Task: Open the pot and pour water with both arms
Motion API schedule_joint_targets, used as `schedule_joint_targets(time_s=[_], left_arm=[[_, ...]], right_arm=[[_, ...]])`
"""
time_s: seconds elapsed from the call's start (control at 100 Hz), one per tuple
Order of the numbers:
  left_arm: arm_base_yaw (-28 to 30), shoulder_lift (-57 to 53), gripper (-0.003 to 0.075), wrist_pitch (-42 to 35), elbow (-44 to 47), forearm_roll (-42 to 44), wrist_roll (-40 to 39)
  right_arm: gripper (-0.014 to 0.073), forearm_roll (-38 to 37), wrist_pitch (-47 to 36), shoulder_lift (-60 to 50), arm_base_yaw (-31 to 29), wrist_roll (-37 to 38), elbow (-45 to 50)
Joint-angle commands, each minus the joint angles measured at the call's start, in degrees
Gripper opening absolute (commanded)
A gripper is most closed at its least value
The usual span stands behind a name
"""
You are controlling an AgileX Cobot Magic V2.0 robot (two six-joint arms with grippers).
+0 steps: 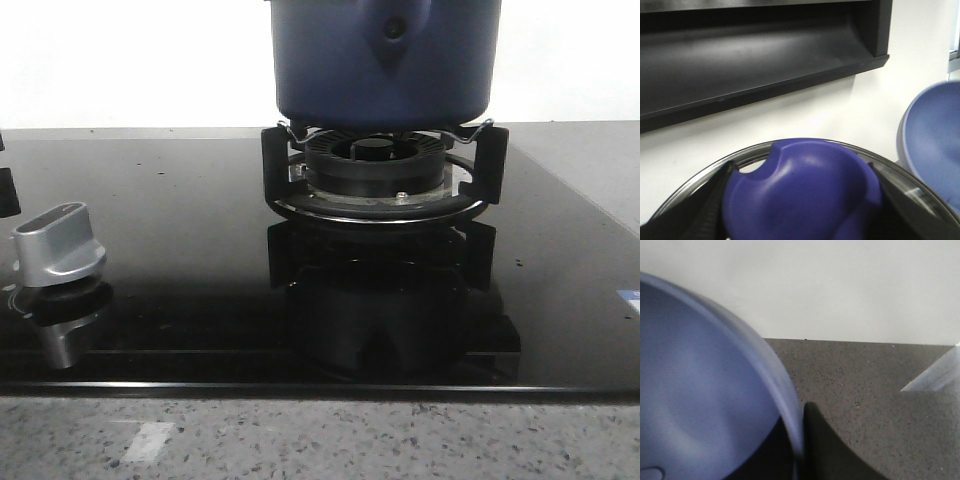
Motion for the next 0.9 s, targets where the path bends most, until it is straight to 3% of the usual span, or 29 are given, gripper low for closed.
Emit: schedule_joint_targets(time_s=[0.0, 0.23, 0.38, 0.71, 0.89], left_arm=[[0.1, -1.8, 0.0253, 2.0, -1.9, -2.2, -0.5], [0.1, 0.3, 0.0253, 10.0, -1.9, -6.6, -0.5], [-0.2, 2.2, 0.0253, 13.4, -1.9, -9.9, -0.5], [-7.4, 5.2, 0.0253, 14.0, -1.9, -9.7, 5.7], [-7.8, 5.2, 0.0253, 13.9, -1.9, -10.0, 5.8]], right_arm=[[-0.0049, 4.5, -1.8, -3.6, -4.9, -2.3, -1.7], [-0.0074, 27.9, 1.1, -4.3, -23.1, -12.1, -1.5], [-0.0074, 34.5, 0.6, -4.3, -31.8, -12.8, 2.0], [-0.0074, 34.3, -3.3, -4.5, -33.9, -12.8, 23.6], [-0.0074, 34.3, -6.4, -5.1, -33.9, -12.8, 29.0]])
